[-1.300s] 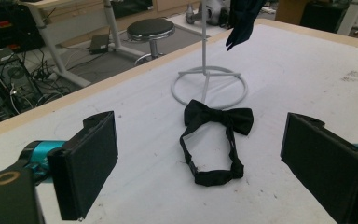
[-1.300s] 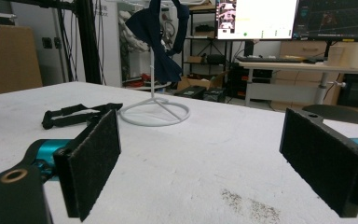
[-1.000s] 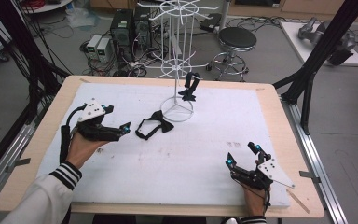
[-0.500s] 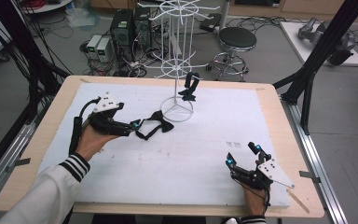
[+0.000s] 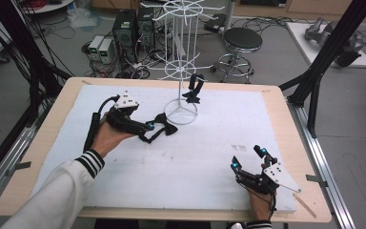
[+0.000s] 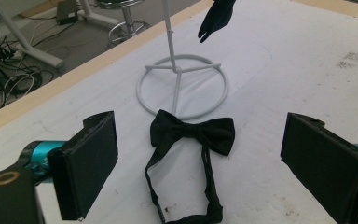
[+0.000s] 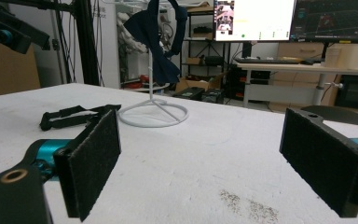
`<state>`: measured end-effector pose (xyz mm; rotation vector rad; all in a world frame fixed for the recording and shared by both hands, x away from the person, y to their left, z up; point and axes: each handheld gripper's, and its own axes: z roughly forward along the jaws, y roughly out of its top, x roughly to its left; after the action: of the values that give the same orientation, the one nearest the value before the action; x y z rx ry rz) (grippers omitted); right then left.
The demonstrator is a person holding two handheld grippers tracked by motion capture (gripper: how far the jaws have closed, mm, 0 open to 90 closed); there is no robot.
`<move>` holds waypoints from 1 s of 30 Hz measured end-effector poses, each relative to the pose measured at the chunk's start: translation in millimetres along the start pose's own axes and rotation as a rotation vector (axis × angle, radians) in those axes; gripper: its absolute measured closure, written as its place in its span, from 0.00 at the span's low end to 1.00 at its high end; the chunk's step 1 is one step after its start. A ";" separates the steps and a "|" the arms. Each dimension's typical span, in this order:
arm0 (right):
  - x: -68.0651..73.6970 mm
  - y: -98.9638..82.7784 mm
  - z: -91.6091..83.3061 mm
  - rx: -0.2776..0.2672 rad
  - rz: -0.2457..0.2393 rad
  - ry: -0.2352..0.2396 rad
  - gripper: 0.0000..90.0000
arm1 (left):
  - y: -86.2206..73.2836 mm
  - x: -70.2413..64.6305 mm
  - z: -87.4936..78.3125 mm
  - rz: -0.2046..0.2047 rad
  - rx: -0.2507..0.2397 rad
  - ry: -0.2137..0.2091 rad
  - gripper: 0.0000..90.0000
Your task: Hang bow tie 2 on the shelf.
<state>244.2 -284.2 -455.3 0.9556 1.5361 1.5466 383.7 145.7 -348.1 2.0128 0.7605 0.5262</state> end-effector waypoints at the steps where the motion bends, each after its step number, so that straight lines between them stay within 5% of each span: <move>1: -0.1 0.0 0.1 0.000 -0.001 -0.001 0.13 | 0.9 -1.0 2.2 -0.003 0.003 -0.002 0.13; 30: -0.2 0.0 0.1 0.001 -0.002 -0.001 0.13 | -0.6 -13.1 54.5 -0.043 0.085 -0.018 0.13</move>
<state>244.4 -284.3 -455.3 0.9551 1.5364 1.5446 407.9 104.5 -377.4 2.0721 0.8255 0.4570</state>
